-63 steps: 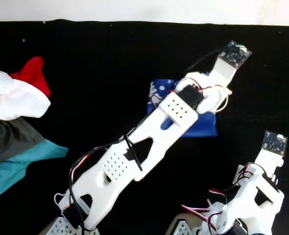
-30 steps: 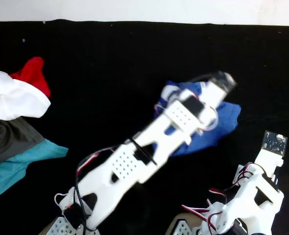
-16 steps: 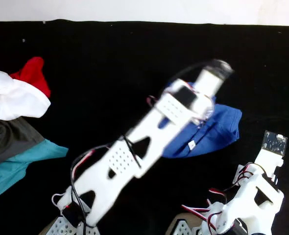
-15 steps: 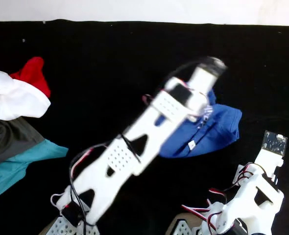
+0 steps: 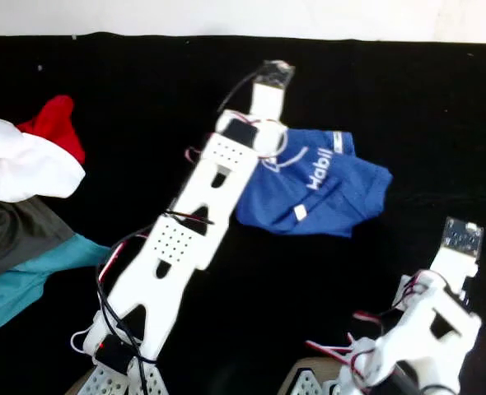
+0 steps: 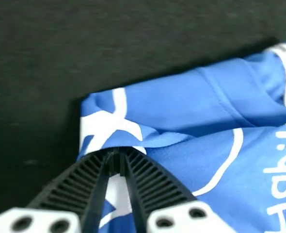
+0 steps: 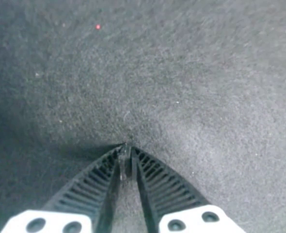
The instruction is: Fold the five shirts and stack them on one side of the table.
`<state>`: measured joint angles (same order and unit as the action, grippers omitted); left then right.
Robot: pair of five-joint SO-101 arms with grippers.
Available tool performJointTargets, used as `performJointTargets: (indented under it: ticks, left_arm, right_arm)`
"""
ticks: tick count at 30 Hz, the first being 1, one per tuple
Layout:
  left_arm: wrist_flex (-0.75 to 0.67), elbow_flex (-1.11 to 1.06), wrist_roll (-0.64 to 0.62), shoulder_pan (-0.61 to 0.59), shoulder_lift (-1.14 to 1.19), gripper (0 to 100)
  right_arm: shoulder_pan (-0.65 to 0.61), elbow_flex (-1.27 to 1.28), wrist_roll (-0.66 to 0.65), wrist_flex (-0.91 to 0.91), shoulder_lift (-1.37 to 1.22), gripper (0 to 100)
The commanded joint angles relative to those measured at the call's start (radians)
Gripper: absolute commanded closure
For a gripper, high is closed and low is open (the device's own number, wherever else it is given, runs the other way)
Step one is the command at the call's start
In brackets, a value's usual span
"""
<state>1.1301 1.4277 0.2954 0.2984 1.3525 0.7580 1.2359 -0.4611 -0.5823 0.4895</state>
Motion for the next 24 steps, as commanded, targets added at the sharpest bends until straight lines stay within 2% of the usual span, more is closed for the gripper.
performJointTargets:
  ticks: [1,4,6,14,21,24]
  left_arm:
    - [0.020,0.018,-0.003,-0.048,-0.074,99]
    - [0.066,0.018,-0.002,-0.042,-0.105,99]
    - [0.094,0.018,-0.002,-0.042,-0.128,99]
    - [0.239,0.018,-0.003,-0.050,-0.260,99]
    - [0.491,0.018,-0.003,-0.070,-0.298,99]
    - [0.555,0.018,-0.003,-0.091,-0.298,99]
  right_arm:
    - [-0.062,-0.248,0.015,-0.203,-0.008,98.5]
    - [-0.194,-0.481,0.025,-0.366,-0.073,88.1]
    - [-0.277,-0.650,0.080,-0.447,-0.163,82.0]
    - [-0.484,-1.426,0.253,-0.722,-0.754,82.2]
    - [-0.627,-2.100,0.264,-1.106,-1.185,82.4]
    - [-0.697,-2.331,0.259,-1.184,-1.277,82.5]
